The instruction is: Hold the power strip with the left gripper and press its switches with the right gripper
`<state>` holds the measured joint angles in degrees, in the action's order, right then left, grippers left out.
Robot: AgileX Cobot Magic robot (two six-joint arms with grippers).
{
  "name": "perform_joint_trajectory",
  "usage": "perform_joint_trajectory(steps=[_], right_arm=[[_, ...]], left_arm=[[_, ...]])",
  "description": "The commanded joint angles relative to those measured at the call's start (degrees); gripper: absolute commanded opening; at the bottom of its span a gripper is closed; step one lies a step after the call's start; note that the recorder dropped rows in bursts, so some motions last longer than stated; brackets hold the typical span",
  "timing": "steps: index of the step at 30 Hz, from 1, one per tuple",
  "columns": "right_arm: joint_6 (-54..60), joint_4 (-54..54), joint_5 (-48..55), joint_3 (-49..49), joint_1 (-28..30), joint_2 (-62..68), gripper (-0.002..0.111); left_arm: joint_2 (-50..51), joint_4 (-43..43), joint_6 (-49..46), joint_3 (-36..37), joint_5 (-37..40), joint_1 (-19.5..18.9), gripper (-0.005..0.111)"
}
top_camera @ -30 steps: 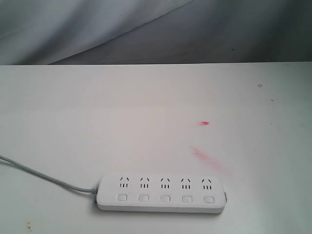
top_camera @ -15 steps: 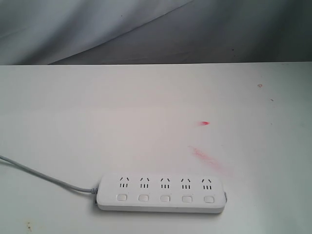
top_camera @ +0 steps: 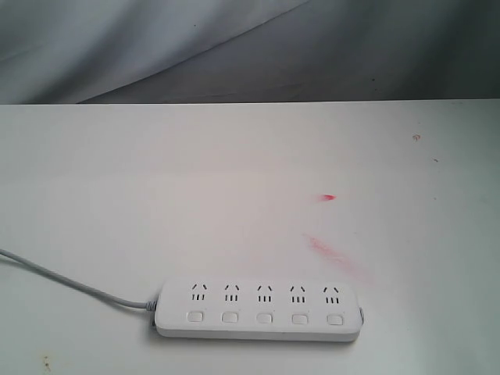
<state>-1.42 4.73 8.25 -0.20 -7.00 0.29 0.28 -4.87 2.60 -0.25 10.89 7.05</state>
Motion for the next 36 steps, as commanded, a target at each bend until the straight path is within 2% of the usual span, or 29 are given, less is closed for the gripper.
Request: perform_joint_trajectory(steps=[1, 36], right_arm=[[0.31, -0.54, -0.31, 0.2, 0.34, -0.29, 0.0], [0.31, -0.54, -0.31, 0.2, 0.34, -0.29, 0.0]], left_arm=[[-0.28, -0.57, 0.18, 0.25, -0.36, -0.12, 0.0], [-0.28, 1.06, -1.52, 0.25, -0.36, -0.12, 0.0]])
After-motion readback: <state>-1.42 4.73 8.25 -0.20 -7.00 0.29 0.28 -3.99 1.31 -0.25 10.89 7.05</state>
